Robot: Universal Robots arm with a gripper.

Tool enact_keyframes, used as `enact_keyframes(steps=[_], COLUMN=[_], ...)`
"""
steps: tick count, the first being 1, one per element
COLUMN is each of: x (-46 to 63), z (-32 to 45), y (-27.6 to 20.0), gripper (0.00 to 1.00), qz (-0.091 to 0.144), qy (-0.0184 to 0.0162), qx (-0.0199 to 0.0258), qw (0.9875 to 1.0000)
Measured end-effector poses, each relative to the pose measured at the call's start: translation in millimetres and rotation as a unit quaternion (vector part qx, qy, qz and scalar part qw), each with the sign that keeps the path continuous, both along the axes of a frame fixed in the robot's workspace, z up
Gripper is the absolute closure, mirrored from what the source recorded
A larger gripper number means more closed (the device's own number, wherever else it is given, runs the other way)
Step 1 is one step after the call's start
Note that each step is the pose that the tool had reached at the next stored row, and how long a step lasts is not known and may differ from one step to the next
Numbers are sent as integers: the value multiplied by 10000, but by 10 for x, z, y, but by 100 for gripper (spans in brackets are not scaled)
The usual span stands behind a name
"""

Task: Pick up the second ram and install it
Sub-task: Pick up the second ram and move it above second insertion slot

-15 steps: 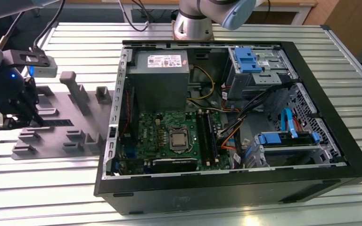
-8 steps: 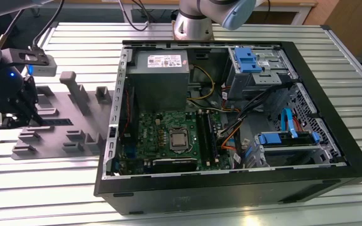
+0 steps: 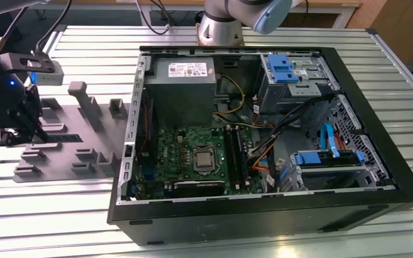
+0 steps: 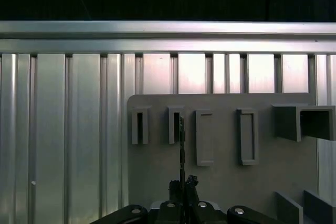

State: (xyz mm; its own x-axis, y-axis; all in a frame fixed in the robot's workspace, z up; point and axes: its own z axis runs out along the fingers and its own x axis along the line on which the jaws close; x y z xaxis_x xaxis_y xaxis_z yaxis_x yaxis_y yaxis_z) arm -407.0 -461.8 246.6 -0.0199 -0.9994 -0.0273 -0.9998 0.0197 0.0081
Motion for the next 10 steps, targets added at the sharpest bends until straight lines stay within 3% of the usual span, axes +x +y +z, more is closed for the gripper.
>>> enact_keyframes(steps=[10], x=[0], z=[56], y=[0], gripper=[86], qz=[0], qy=[0], qx=[2], qw=[10000])
